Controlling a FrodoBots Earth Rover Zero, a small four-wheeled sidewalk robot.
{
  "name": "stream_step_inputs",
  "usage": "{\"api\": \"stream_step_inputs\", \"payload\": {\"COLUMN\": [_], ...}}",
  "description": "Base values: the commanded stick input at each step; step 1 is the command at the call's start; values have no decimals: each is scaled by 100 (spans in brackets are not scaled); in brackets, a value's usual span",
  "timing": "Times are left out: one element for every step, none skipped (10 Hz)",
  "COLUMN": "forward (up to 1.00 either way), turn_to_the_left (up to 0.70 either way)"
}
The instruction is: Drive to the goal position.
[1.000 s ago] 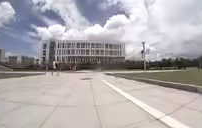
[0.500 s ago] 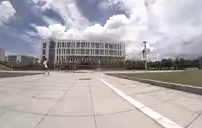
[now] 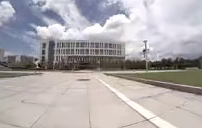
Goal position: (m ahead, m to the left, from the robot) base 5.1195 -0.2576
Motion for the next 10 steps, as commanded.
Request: {"api": "stream_step_inputs", "payload": {"forward": [70, 70, 70, 70, 70, 70, 70, 70, 70, 70], "turn_to_the_left": [4, 4, 4, 4, 4, 4, 4, 4, 4, 4]}}
